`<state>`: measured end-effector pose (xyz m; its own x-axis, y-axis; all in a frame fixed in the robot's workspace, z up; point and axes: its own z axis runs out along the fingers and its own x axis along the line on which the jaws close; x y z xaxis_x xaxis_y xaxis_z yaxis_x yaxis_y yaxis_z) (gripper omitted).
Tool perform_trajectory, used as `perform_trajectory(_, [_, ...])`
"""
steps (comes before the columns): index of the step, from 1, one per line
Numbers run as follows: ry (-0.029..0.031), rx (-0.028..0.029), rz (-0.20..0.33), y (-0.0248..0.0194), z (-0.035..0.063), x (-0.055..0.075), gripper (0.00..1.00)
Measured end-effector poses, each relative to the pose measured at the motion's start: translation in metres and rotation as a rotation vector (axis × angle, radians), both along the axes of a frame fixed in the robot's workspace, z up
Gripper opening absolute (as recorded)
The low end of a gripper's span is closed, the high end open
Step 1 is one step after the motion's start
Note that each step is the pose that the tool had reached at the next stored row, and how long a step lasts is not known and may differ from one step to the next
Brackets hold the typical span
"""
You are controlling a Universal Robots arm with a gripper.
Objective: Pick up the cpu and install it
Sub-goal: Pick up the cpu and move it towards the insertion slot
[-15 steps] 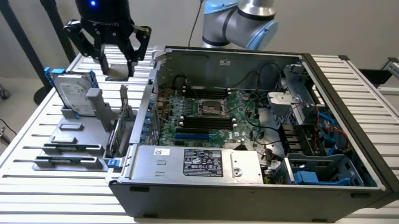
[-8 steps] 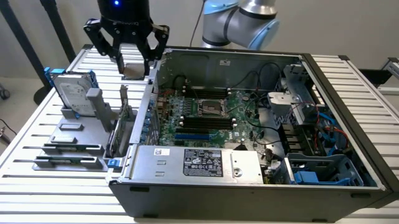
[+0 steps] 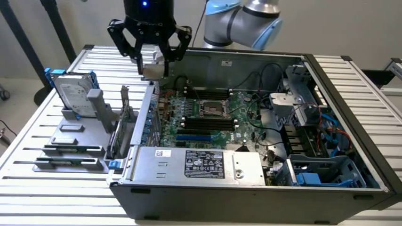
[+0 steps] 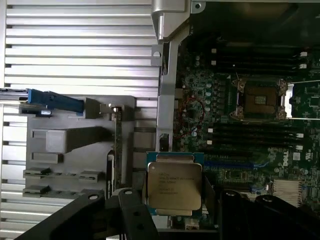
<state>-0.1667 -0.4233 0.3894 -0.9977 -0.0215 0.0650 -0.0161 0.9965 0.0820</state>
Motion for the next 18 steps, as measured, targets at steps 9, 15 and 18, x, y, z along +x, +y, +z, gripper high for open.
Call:
perform_trajectory(9, [0.0000, 0.0000, 0.000, 0.0149, -0.0088, 0.041, 0.54])
perform_trajectory(15, [0.0000, 0.0001, 0.000, 0.0311, -0.0197, 0.064, 0.54])
perform_trajectory(18, [0.0000, 0.0001, 0.000, 0.0377, -0.0252, 0.076, 0.54])
